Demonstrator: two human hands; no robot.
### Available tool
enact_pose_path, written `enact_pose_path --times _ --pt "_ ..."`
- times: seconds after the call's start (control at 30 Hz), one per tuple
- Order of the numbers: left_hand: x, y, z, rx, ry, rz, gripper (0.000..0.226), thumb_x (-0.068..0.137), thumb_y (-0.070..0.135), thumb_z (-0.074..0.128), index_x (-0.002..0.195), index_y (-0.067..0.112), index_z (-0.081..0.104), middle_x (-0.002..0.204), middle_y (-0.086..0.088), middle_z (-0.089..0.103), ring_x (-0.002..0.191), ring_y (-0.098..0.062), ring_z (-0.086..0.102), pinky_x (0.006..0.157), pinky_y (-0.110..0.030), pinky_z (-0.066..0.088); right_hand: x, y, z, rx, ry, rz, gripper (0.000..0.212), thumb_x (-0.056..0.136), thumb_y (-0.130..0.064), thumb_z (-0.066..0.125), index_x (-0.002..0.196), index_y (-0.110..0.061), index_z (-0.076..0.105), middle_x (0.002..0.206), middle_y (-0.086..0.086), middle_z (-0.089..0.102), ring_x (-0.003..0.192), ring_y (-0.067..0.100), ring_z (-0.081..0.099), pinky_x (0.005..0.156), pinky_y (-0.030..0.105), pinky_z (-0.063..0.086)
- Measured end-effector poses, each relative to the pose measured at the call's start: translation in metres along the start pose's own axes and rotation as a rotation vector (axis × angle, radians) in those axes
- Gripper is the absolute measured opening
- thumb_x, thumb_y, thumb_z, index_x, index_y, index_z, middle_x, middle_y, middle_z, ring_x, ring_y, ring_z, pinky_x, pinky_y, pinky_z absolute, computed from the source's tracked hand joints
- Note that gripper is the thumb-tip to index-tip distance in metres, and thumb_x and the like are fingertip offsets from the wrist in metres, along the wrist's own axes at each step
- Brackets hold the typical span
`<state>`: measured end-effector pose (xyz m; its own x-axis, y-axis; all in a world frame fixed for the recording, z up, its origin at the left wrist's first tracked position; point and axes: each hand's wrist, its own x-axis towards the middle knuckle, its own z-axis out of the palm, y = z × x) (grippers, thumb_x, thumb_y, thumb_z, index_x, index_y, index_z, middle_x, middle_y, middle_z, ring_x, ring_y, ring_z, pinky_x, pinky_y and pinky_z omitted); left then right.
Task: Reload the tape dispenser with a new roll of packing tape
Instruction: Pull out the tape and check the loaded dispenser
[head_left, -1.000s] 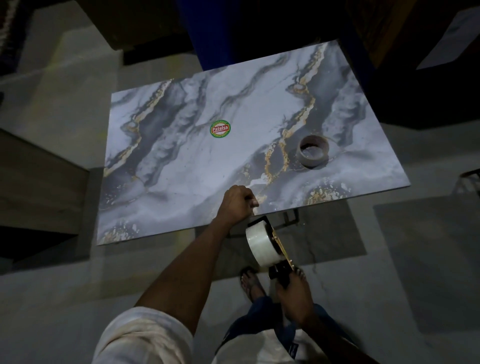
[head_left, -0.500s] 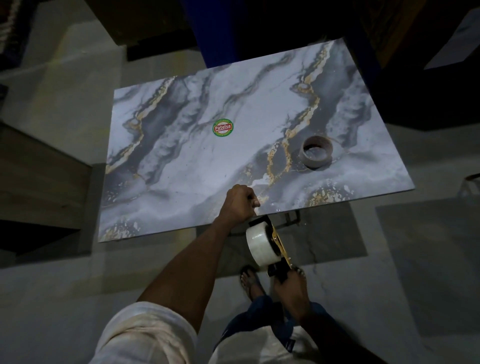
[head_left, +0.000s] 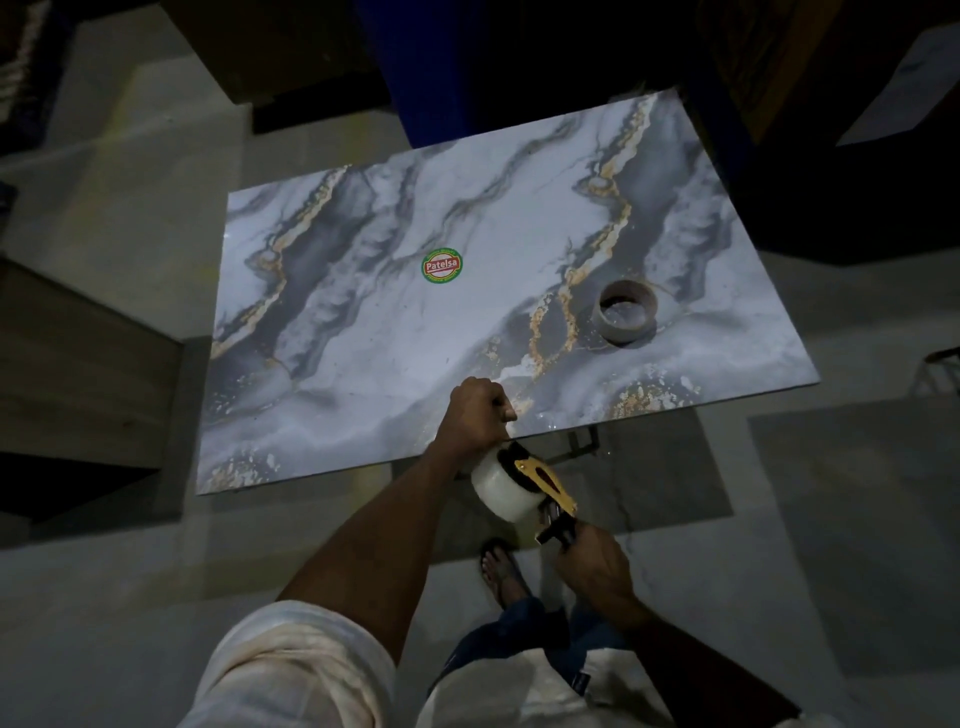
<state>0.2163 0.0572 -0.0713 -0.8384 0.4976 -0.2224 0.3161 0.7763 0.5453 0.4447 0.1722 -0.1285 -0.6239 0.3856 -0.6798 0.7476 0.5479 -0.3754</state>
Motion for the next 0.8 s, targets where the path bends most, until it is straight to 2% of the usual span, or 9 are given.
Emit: enact_pose_path --times 0.1,0.17,0.23,0.33,0.4,0.5,0.57,0.67,0.8 --pt "0.002 0.0 0.001 -0.008 -0.047 -0.037 0.014 0.064 -0.005 0.08 0.071 0.007 0.076 0.077 -0.003 0.078 0.072 -0.012 0.073 0.065 -0.023 0.054 0.007 0.029 -0.007 -0.108 -0.125 0.058 0.026 0.092 -0.029 0.056 0.113 -0.019 0.066 0.114 0.008 0.071 0.105 0.029 0.067 0.084 0.032 0.051" --pt "0.006 0.001 -0.001 -0.018 -0.075 -0.063 0.016 0.063 -0.005 0.082 0.073 0.008 0.077 0.078 -0.003 0.078 0.075 -0.012 0.075 0.067 -0.026 0.059 0.012 0.049 -0.02 -0.225 -0.106 0.049 0.025 0.094 -0.038 0.054 0.105 -0.021 0.067 0.108 0.002 0.073 0.099 0.023 0.07 0.079 0.029 0.051" --pt "0.008 0.001 -0.003 -0.049 -0.088 -0.088 0.017 0.064 -0.005 0.082 0.073 0.008 0.076 0.077 -0.004 0.078 0.076 -0.012 0.076 0.065 -0.027 0.061 0.011 0.061 -0.04 -0.281 -0.047 0.019 0.018 0.094 -0.037 0.054 0.091 -0.022 0.063 0.096 0.0 0.072 0.088 0.02 0.069 0.073 0.027 0.049" --pt "0.006 0.004 -0.009 -0.136 -0.097 -0.172 0.023 0.072 -0.009 0.079 0.065 0.009 0.067 0.07 -0.005 0.073 0.08 -0.015 0.079 0.057 -0.028 0.059 0.011 0.067 -0.069 -0.387 0.044 0.0 0.018 0.092 -0.025 0.052 0.102 -0.018 0.067 0.099 0.002 0.073 0.091 0.021 0.07 0.075 0.028 0.051" --pt "0.007 0.003 -0.012 -0.136 -0.034 -0.167 0.038 0.069 0.002 0.09 0.06 0.019 0.057 0.069 -0.001 0.067 0.075 -0.017 0.076 0.054 -0.027 0.054 0.005 0.065 -0.089 -0.476 0.085 -0.062 0.024 0.091 -0.023 0.052 0.111 -0.023 0.065 0.099 0.001 0.074 0.091 0.021 0.071 0.074 0.029 0.051" --pt "0.005 -0.005 -0.018 -0.127 0.076 -0.203 0.051 0.054 0.035 0.1 0.059 0.024 0.05 0.069 -0.002 0.064 0.066 -0.021 0.063 0.057 -0.034 0.047 -0.01 0.06 -0.125 -0.586 0.152 -0.176 0.033 0.086 -0.024 0.055 0.117 -0.031 0.062 0.097 0.002 0.075 0.087 0.022 0.072 0.07 0.032 0.053" --pt "0.002 -0.008 -0.019 -0.114 0.101 -0.293 0.048 0.057 0.042 0.098 0.062 0.019 0.056 0.069 -0.004 0.069 0.067 -0.022 0.066 0.062 -0.038 0.053 -0.021 0.055 -0.15 -0.647 0.215 -0.232 0.036 0.083 -0.024 0.056 0.116 -0.035 0.063 0.094 0.001 0.074 0.082 0.021 0.072 0.067 0.032 0.054" --pt "0.002 -0.001 -0.025 -0.06 0.19 -0.334 0.034 0.072 0.036 0.09 0.07 0.015 0.063 0.074 -0.001 0.075 0.074 -0.021 0.072 0.075 -0.041 0.058 -0.038 0.044 -0.183 -0.701 0.297 -0.294 0.033 0.08 -0.026 0.058 0.11 -0.038 0.066 0.085 -0.001 0.072 0.077 0.02 0.071 0.062 0.03 0.052" --pt "0.001 0.016 -0.045 -0.043 0.242 -0.35 0.023 0.081 0.033 0.082 0.085 0.013 0.071 0.079 0.0 0.071 0.076 -0.021 0.067 0.075 -0.031 0.049 -0.057 0.031 -0.215 -0.733 0.407 -0.338 0.024 0.074 -0.029 0.066 0.097 -0.037 0.069 0.072 0.0 0.067 0.067 0.022 0.069 0.053 0.028 0.043"
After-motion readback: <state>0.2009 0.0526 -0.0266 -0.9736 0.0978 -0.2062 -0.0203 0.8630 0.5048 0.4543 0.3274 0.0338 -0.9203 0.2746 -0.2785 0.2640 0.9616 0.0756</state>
